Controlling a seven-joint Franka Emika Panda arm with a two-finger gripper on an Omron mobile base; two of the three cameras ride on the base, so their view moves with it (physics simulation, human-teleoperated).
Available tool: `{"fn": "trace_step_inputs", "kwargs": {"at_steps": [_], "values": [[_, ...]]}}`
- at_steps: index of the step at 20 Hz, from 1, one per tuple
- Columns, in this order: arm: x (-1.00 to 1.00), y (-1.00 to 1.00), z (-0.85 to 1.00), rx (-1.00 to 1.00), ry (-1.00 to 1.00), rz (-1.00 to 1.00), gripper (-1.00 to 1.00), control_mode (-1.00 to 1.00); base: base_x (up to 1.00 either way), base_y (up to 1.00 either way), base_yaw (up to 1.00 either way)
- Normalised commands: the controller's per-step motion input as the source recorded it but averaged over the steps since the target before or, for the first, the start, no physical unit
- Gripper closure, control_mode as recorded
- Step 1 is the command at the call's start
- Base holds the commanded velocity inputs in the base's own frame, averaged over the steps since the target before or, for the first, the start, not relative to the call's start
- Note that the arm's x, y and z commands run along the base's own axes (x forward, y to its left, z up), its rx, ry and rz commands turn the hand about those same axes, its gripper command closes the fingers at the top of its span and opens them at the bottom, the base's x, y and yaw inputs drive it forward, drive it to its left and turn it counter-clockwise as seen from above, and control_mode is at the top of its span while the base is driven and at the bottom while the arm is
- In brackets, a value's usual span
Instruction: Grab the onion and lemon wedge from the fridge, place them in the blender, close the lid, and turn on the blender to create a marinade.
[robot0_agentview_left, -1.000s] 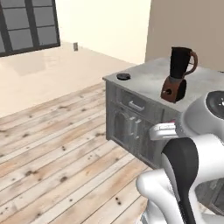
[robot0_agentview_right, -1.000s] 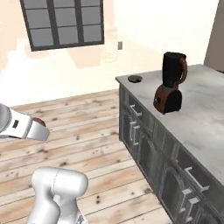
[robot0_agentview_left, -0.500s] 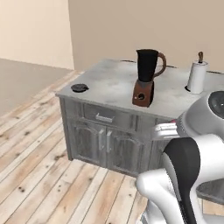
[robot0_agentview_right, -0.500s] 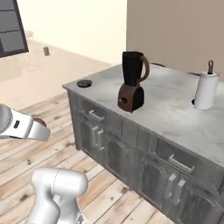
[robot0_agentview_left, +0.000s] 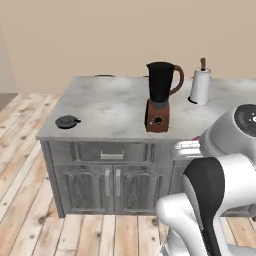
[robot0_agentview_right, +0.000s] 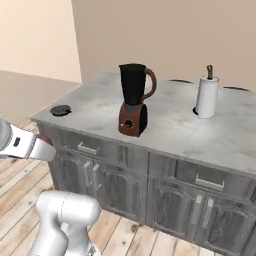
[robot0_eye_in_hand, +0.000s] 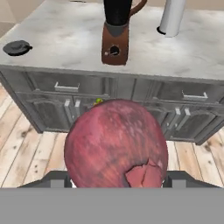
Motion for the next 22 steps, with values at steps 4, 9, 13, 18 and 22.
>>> {"fn": "trace_step_inputs", "kwargs": {"at_steps": [4,9,13,18,22], "values": [[0.00,0.00,0.00,0.00,0.00,0.00,1.00,1.00,0.76,0.32,-0.50],[0.00,0.00,0.00,0.00,0.00,0.00,1.00,1.00,0.90,0.24,-0.36],[0.00,0.00,0.00,0.00,0.00,0.00,1.00,1.00,0.75,0.10,-0.14],[0.00,0.00,0.00,0.00,0.00,0.00,1.00,1.00,0.57,0.06,-0.04],[0.30,0.11,0.89,0.00,0.04,0.00,1.00,-1.00,0.00,0.00,0.00]]}}
